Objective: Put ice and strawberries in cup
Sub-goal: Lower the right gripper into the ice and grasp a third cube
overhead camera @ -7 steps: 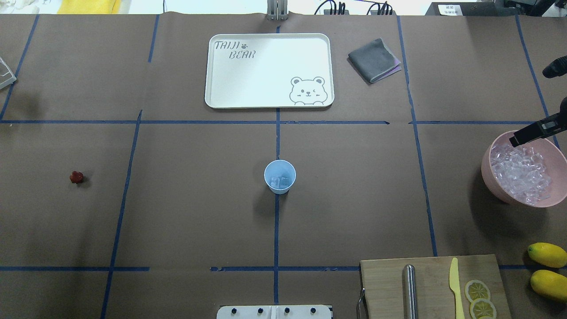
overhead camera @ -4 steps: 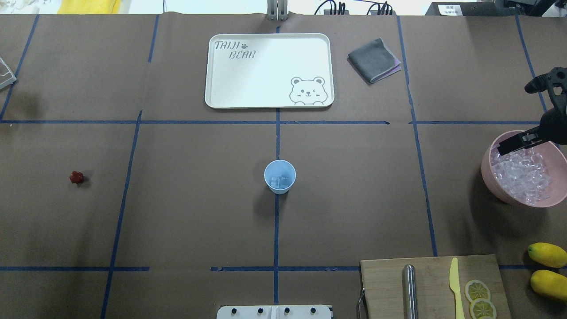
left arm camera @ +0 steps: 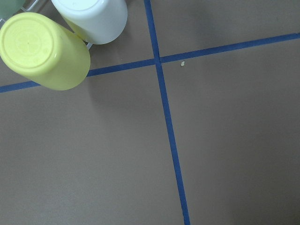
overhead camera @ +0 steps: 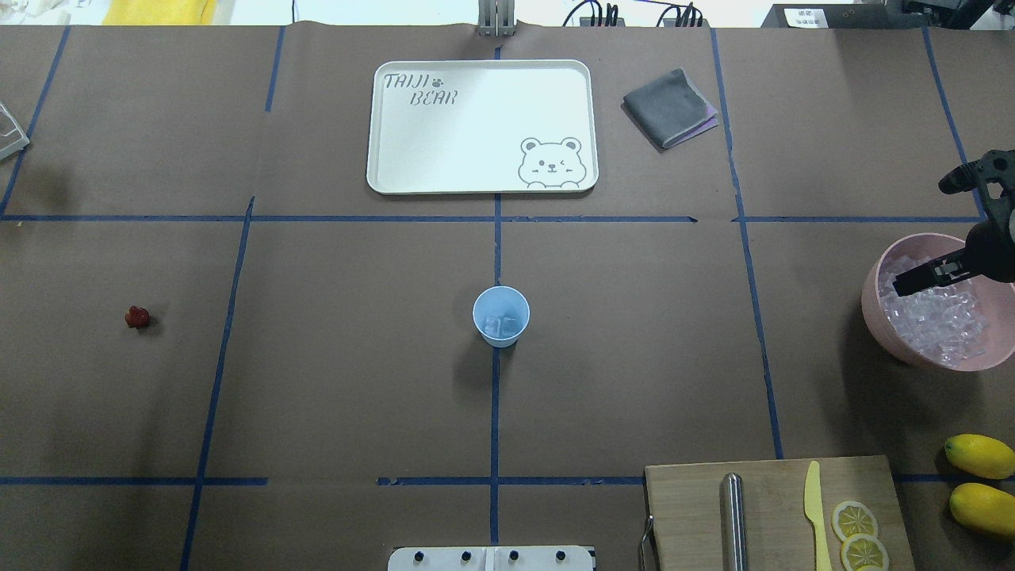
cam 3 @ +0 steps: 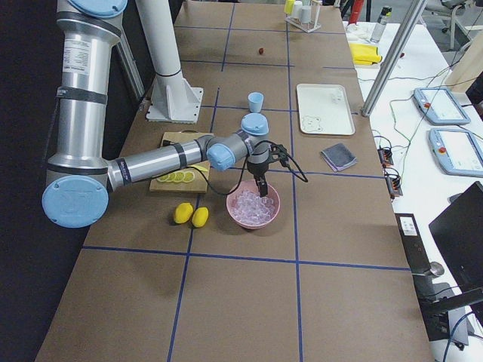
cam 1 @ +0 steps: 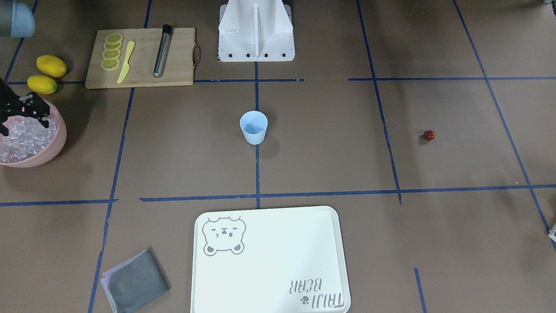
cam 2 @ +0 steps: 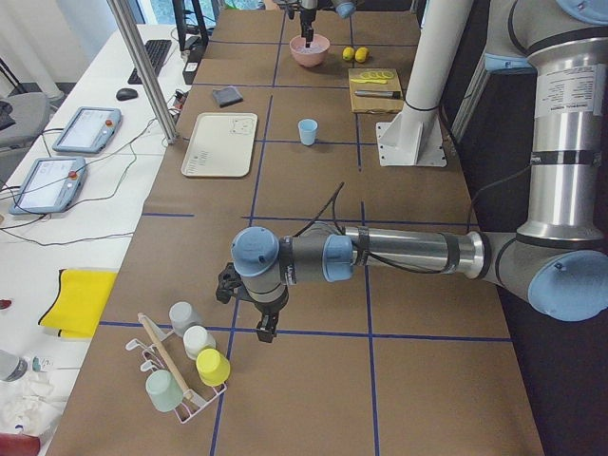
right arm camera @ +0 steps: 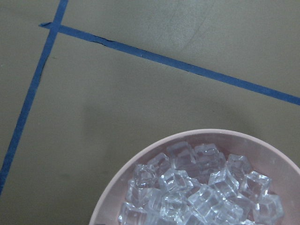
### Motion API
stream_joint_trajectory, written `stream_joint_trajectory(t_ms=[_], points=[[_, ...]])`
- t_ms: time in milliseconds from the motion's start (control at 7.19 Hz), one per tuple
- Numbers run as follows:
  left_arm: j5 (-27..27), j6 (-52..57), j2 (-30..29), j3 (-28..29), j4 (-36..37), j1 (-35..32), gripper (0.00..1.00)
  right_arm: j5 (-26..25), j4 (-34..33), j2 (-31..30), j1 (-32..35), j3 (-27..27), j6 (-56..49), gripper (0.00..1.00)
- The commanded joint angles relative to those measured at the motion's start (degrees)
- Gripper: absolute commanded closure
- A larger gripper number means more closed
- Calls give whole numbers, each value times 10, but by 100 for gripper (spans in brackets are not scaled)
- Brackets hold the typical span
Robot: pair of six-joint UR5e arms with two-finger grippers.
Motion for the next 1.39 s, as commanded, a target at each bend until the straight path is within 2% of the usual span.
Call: stream_joint_trajectory(t_ms=[0, 695, 973, 1112, 1251], points=[[1, 0, 0, 0, 0, 0, 0, 1, 19, -18, -7, -1, 2, 7], [1, 0, 0, 0, 0, 0, 0, 1, 19, -16, -28, -21, -3, 15], [0, 0, 0, 0, 0, 0, 0, 0, 19, -12, -28, -27, -4, 23], [1, 0, 0, 0, 0, 0, 0, 1, 19, -12, -28, -28, -2, 37], [0, 0, 0, 0, 0, 0, 0, 3, 19, -12, -28, -27, -4, 63]])
